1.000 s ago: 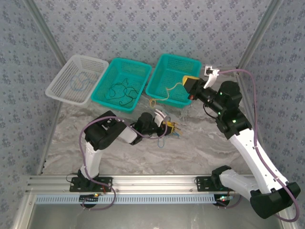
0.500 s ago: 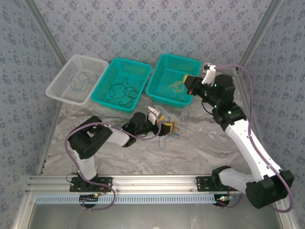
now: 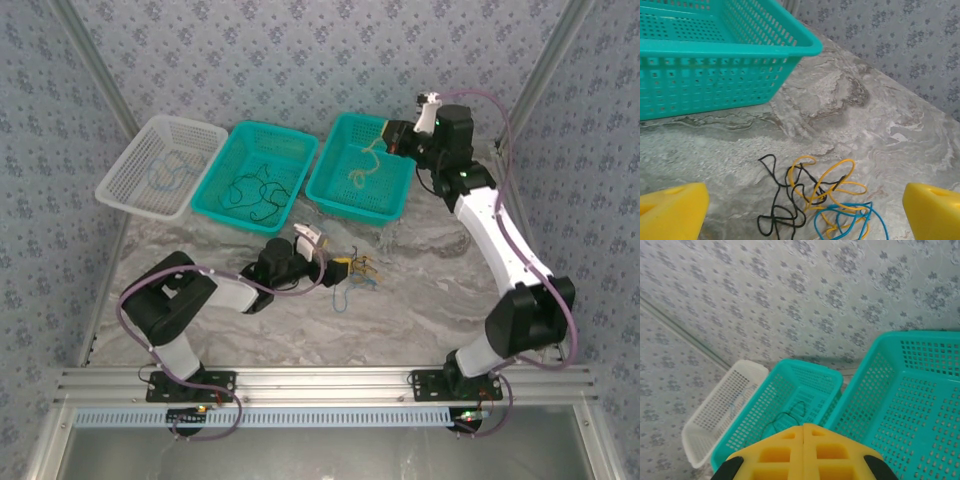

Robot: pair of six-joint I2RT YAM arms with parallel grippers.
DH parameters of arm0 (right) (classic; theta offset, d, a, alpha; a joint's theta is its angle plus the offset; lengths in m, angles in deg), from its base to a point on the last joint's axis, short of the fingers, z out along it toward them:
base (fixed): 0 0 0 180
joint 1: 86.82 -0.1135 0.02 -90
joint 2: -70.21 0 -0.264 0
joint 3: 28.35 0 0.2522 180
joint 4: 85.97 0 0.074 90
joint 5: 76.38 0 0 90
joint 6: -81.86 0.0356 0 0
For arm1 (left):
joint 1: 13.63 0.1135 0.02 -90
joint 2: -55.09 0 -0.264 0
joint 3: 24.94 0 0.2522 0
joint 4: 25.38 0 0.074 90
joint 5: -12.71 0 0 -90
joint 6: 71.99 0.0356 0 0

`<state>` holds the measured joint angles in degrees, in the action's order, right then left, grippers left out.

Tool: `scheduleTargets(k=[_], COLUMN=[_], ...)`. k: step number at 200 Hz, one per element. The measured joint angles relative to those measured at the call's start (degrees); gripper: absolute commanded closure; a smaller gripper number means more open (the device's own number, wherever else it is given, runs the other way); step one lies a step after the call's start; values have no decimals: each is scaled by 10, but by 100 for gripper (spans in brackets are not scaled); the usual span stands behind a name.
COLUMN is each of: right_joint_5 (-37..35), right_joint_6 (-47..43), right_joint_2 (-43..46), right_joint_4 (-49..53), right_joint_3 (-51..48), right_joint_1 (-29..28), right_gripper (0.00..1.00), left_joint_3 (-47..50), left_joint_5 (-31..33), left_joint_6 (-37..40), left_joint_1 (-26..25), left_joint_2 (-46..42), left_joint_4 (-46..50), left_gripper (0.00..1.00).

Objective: Untangle the cables

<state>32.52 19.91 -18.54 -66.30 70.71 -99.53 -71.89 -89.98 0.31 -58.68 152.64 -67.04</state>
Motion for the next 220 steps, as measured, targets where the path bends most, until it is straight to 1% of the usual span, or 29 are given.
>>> scheduleTargets(k=[30, 34, 43, 44, 58, 63, 66, 99, 131, 163, 201, 220], right_joint_5=[-1, -2, -7, -9, -18, -23, -25, -55, -80, -99, -136, -153], right_joint_6=[-10, -11, -16, -16, -24, -26, -27, -35, -36, -38, -39, -40], right_joint_2=[-79, -86, -107, -110, -138, -146, -151, -173, -150, -90, 18, 59], right_joint_4=[11, 14, 19, 20, 32, 37, 38, 67, 73, 92, 109, 125], right_joint_3=[47, 52, 63, 65, 78, 82, 82, 76, 33, -31, -116, -143], right_joint_1=[18, 20, 23, 24, 26, 27, 27, 22, 11, 2, -6, -7], right_gripper=[99, 93, 70, 69, 23, 4, 0, 0, 0, 0, 0, 0], left_joint_3=[8, 8, 9, 9, 9, 9, 9, 9, 8, -6, -7, -7], left_joint_5=[6, 7, 8, 8, 11, 13, 15, 25, 34, 40, 66, 82], left_joint_6=[-2, -3, -5, -5, -7, -8, -9, -11, -13, -26, -54, -69], left_joint_1=[8, 9, 10, 10, 12, 12, 12, 12, 12, 12, 13, 13], left_joint_2=[-8, -9, -10, -10, -14, -15, -16, -26, -36, -38, -38, -41], left_joint_4=[6, 8, 11, 12, 16, 17, 17, 31, 45, 69, 69, 76], left_gripper=[1, 1, 1, 1, 1, 1, 1, 1, 1, 1, 1, 1])
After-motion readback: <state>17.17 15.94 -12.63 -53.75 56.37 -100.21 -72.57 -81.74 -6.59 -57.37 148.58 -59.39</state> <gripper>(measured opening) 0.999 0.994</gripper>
